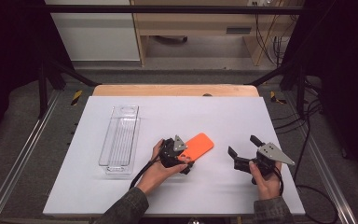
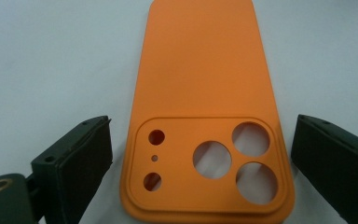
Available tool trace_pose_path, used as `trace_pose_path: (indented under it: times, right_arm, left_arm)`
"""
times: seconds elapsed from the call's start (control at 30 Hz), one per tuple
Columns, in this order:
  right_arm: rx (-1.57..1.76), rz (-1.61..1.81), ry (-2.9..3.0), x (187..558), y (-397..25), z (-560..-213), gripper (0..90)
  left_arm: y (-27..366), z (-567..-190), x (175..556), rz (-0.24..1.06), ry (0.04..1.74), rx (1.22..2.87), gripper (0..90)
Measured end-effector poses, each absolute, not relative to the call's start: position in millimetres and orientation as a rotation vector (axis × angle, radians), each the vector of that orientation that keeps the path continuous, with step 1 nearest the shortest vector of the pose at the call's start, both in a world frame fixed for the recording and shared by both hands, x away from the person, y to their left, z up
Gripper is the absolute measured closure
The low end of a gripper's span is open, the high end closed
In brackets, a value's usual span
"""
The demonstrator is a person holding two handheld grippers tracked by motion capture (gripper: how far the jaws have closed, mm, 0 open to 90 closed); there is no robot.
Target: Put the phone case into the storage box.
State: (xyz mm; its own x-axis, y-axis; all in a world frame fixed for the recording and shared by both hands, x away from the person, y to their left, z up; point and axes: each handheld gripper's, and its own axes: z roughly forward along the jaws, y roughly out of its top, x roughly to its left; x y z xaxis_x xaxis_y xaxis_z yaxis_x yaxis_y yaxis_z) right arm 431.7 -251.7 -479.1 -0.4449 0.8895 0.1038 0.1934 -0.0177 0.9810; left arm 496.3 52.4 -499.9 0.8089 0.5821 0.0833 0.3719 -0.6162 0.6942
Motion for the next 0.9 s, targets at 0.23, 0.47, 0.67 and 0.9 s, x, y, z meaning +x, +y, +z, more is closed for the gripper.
trace_pose_path:
  times: [0.23,0.47,0.67,0.9]
  right_arm:
    - [1.137,1.508,1.669,431.6,-251.7,-479.0,2.2]
    - [1.135,1.509,1.667,431.5,-251.6,-478.9,2.2]
    - [1.134,1.507,1.669,431.5,-251.7,-479.0,2.2]
    - [1.134,1.506,1.67,431.5,-251.5,-479.0,2.2]
  left_arm:
    - [52.7,-500.4,497.0,0.391,0.7,2.304,5.7]
    - [51.4,-500.8,495.2,0.38,0.682,2.31,7.4]
    - [52.0,-500.7,495.9,0.376,0.688,2.308,8.8]
    - [52.3,-501.0,496.7,0.361,0.694,2.306,10.0]
